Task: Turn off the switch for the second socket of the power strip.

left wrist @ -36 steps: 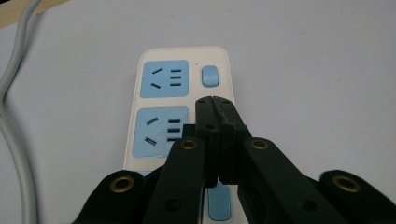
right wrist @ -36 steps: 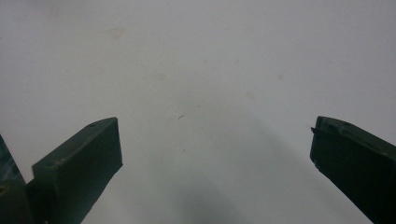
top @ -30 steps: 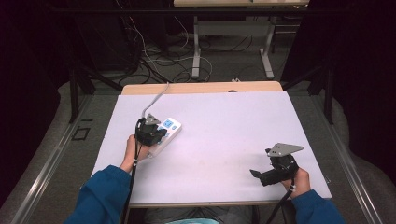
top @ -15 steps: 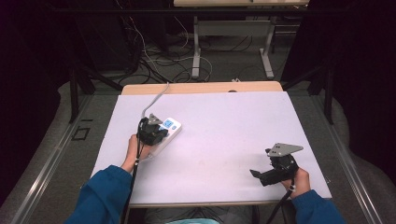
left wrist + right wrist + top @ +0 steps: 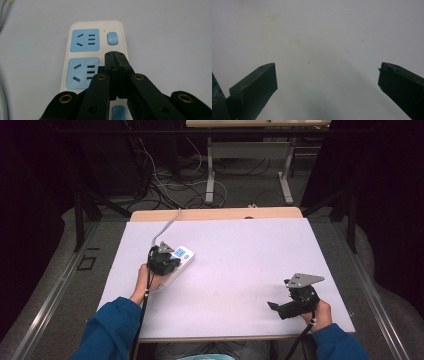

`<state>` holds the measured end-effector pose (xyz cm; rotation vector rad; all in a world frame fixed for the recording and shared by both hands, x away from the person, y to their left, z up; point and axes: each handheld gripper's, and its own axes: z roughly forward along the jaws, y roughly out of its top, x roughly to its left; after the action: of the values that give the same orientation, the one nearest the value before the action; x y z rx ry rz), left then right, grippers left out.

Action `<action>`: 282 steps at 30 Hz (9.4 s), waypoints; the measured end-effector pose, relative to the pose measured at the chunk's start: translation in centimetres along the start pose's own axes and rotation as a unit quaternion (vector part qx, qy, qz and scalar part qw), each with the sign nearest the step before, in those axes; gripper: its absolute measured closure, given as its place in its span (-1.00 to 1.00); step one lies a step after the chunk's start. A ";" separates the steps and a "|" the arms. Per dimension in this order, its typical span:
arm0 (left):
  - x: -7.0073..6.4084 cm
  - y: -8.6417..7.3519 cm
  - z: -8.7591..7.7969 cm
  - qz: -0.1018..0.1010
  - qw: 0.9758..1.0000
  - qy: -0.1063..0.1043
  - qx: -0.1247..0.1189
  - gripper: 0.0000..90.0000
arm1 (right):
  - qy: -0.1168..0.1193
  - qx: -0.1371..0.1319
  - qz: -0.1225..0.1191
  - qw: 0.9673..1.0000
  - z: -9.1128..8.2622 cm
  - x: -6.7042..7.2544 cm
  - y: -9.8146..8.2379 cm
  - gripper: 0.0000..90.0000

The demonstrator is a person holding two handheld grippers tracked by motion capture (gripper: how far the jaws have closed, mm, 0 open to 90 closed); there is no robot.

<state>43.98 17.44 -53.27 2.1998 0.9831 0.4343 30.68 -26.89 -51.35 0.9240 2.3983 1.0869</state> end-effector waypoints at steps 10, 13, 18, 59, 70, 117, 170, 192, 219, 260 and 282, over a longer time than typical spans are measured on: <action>-0.1 -0.1 0.1 -0.001 1.000 0.003 -0.006 1.00 | -0.001 0.002 0.006 1.000 0.0 0.1 0.0 -0.97; -0.1 -0.1 0.0 0.000 1.000 0.004 -0.004 1.00 | -0.001 0.001 0.003 1.000 0.0 0.1 0.0 -0.97; -0.1 -0.2 0.1 0.003 1.000 0.006 -0.010 1.00 | -0.001 0.001 0.000 1.000 0.0 0.0 0.0 -0.97; -0.3 -0.2 0.1 0.010 1.000 0.011 -0.007 1.00 | -0.007 0.000 0.006 1.000 0.1 0.2 0.0 -0.96; -0.4 -0.3 0.1 0.008 1.000 0.012 -0.010 1.00 | -0.011 0.000 0.005 1.000 0.1 0.2 0.0 -0.96; -0.4 -0.3 0.2 0.009 1.000 0.010 -0.007 1.00 | -0.006 0.004 0.002 1.000 0.1 0.2 0.0 -0.96; -1.0 -0.3 0.3 0.023 0.999 0.032 -0.012 1.00 | -0.003 -0.001 0.002 1.000 0.0 0.3 0.0 -0.96; -0.9 -0.3 0.3 0.022 0.999 0.028 -0.011 1.00 | -0.005 0.000 0.002 1.000 0.0 0.3 0.0 -0.96; -0.9 -0.1 0.1 0.022 0.999 0.029 -0.018 1.00 | -0.006 0.000 0.002 1.000 0.0 0.3 0.0 -0.96; -2.0 -0.9 -5.2 0.013 0.998 0.050 -0.022 -0.95 | -0.003 0.001 0.002 1.000 -0.1 0.4 0.0 -0.96; -4.4 -4.9 -9.2 0.039 0.998 0.048 -0.010 -1.00 | -0.004 -0.001 0.003 1.000 0.0 0.4 0.0 -0.96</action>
<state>33.59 20.66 -50.25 2.2227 0.9401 0.5890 30.39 -26.58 -51.39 0.9329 2.3898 1.0847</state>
